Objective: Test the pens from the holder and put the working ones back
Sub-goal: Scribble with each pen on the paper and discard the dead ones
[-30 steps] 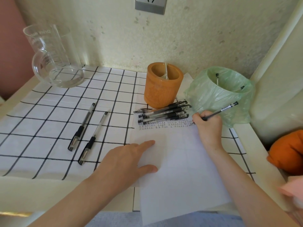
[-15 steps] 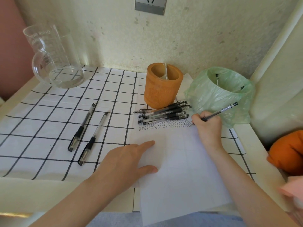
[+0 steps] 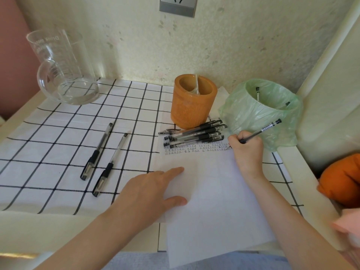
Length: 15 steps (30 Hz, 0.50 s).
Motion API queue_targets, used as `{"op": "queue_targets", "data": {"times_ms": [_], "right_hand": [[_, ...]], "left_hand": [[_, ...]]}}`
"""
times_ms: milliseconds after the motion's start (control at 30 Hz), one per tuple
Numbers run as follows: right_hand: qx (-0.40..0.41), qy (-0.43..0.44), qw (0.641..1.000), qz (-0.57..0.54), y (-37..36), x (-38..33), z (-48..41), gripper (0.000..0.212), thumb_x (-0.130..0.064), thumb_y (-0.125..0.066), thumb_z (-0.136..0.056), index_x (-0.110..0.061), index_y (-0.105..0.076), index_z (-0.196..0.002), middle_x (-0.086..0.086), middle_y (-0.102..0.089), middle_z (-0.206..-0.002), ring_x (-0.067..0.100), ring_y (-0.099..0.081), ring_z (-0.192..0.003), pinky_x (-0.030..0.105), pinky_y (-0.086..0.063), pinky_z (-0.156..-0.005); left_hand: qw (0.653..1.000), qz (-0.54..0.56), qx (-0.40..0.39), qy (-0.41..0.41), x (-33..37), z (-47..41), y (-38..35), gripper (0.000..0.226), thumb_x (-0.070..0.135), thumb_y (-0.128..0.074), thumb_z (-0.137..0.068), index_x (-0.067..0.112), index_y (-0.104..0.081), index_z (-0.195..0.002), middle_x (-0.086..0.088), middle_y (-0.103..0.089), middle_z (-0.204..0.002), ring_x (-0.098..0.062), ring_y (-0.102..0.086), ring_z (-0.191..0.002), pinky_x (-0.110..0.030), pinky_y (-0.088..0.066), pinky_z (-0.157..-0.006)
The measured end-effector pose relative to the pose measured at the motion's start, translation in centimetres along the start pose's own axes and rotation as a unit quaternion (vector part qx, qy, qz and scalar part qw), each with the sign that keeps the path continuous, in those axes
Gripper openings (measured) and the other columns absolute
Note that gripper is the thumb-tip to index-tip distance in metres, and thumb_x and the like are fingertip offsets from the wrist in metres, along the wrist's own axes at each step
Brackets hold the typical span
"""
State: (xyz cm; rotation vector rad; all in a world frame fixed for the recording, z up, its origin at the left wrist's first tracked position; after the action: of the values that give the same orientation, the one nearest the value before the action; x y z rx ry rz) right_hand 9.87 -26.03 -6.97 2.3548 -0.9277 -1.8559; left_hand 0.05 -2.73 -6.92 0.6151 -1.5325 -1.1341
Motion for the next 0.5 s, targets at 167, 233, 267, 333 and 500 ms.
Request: {"op": "queue_targets", "data": {"times_ms": [167,233,267,333,500], "right_hand": [[-0.013,0.004,1.000,-0.010,0.0,-0.2,0.1,0.044,0.006,-0.057,-0.077,-0.016,-0.029,-0.051,-0.010,-0.026,-0.041,0.005,-0.021,-0.046,0.016,-0.020,-0.044],[-0.015,0.000,1.000,-0.008,0.0,0.0,0.0,0.042,0.005,-0.057,-0.077,-0.014,-0.031,-0.051,-0.010,-0.028,-0.042,0.004,-0.023,-0.046,0.017,-0.021,-0.044],[-0.016,-0.004,1.000,-0.005,0.0,0.1,0.0,0.039,0.004,-0.058,-0.078,-0.010,-0.034,-0.051,-0.009,-0.031,-0.046,0.004,-0.025,-0.048,0.018,-0.023,-0.046],[-0.017,-0.022,1.000,-0.007,0.1,0.4,-0.3,0.030,0.001,-0.058,-0.080,0.002,-0.043,-0.055,0.003,-0.042,-0.050,0.006,-0.035,-0.050,0.022,-0.029,-0.050],[-0.038,-0.016,0.994,-0.103,0.4,-2.7,0.0,0.037,-0.015,-0.061,-0.090,0.009,-0.050,-0.064,-0.009,-0.040,-0.038,0.004,-0.037,-0.040,0.018,-0.032,-0.048]], "left_hand": [[1.000,-0.003,-0.002,0.005,0.0,0.0,0.0,0.066,0.064,-0.043,-0.083,0.049,-0.015,-0.140,0.014,-0.053,-0.109,-0.007,-0.052,-0.104,-0.021,-0.040,-0.085],[1.000,0.000,-0.001,0.007,0.0,-0.1,0.0,0.066,0.064,-0.044,-0.083,0.049,-0.015,-0.140,0.014,-0.053,-0.107,-0.007,-0.052,-0.103,-0.021,-0.040,-0.085],[1.000,-0.001,0.000,0.007,0.0,-0.1,0.0,0.066,0.064,-0.044,-0.083,0.049,-0.016,-0.140,0.013,-0.053,-0.106,-0.007,-0.052,-0.103,-0.021,-0.040,-0.086],[1.000,-0.004,-0.003,0.007,0.0,-0.1,0.0,0.066,0.064,-0.044,-0.083,0.049,-0.015,-0.141,0.013,-0.052,-0.105,-0.008,-0.053,-0.102,-0.021,-0.041,-0.086],[1.000,-0.002,-0.003,0.013,0.1,0.0,0.2,0.069,0.064,-0.044,-0.083,0.047,-0.013,-0.142,0.015,-0.047,-0.096,-0.007,-0.053,-0.100,-0.018,-0.038,-0.079]]}}
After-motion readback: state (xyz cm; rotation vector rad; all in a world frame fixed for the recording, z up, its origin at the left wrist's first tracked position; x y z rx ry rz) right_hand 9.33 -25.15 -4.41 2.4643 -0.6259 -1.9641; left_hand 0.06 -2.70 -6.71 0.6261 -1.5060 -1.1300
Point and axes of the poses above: each hand's wrist, its own z-axis away from the middle knuckle, its own y-axis out of the back of the hand, x = y × z, the point moved 8 cm from there along -z, towards the middle knuckle
